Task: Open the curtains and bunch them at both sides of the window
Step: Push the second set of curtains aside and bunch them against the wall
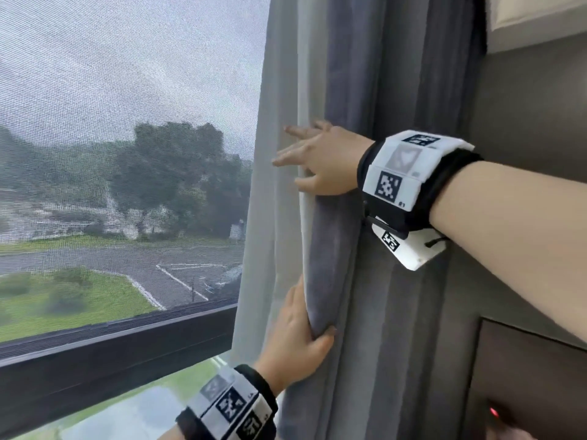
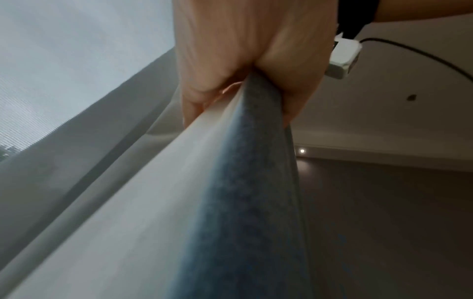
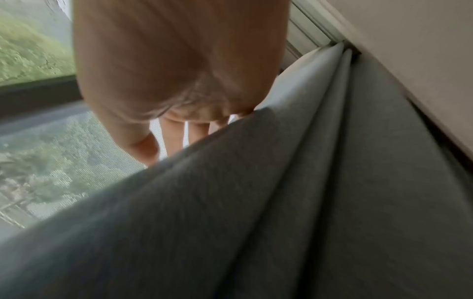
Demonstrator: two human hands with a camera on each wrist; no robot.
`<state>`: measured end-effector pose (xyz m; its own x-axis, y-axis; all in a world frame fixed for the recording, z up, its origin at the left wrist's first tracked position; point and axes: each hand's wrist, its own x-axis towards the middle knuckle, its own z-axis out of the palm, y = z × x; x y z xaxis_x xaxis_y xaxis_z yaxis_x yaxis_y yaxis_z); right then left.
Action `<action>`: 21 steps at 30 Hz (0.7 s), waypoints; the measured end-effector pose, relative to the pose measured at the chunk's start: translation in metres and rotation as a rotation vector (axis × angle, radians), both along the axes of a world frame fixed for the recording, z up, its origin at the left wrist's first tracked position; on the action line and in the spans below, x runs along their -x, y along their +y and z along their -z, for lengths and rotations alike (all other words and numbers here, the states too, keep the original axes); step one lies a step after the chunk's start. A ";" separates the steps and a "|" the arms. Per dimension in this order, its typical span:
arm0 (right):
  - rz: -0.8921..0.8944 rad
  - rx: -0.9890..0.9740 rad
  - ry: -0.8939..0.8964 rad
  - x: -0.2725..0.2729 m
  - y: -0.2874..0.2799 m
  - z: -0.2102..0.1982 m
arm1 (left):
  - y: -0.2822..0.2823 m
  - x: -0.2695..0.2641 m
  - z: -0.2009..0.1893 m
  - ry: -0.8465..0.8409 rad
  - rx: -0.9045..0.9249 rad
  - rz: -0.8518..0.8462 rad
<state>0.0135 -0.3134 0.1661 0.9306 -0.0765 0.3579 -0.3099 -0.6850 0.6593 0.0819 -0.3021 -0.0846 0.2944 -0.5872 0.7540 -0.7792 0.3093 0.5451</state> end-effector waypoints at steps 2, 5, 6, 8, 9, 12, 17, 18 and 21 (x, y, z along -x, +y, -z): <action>0.003 0.031 0.002 0.012 -0.020 0.004 | -0.009 0.005 -0.002 -0.050 -0.020 0.013; -0.007 0.039 -0.010 0.030 -0.042 0.007 | -0.016 0.004 -0.006 -0.110 -0.038 0.051; -0.007 0.039 -0.018 0.036 -0.049 0.008 | -0.016 0.002 -0.009 -0.122 -0.039 0.064; -0.001 0.029 -0.021 0.045 -0.059 0.011 | -0.016 -0.003 -0.015 -0.133 -0.044 0.104; -0.003 0.015 -0.023 0.049 -0.064 0.012 | -0.015 -0.006 -0.019 -0.143 -0.049 0.121; -0.017 -0.022 -0.038 0.057 -0.075 0.017 | -0.017 -0.014 -0.027 -0.184 -0.067 0.128; -0.008 0.034 -0.003 0.062 -0.080 0.023 | -0.029 -0.018 -0.030 -0.184 -0.136 0.193; -0.014 0.045 0.015 0.061 -0.080 0.025 | -0.032 -0.016 -0.031 -0.193 -0.141 0.202; 0.023 0.168 0.072 0.060 -0.082 0.026 | -0.042 -0.012 -0.032 -0.221 -0.159 0.236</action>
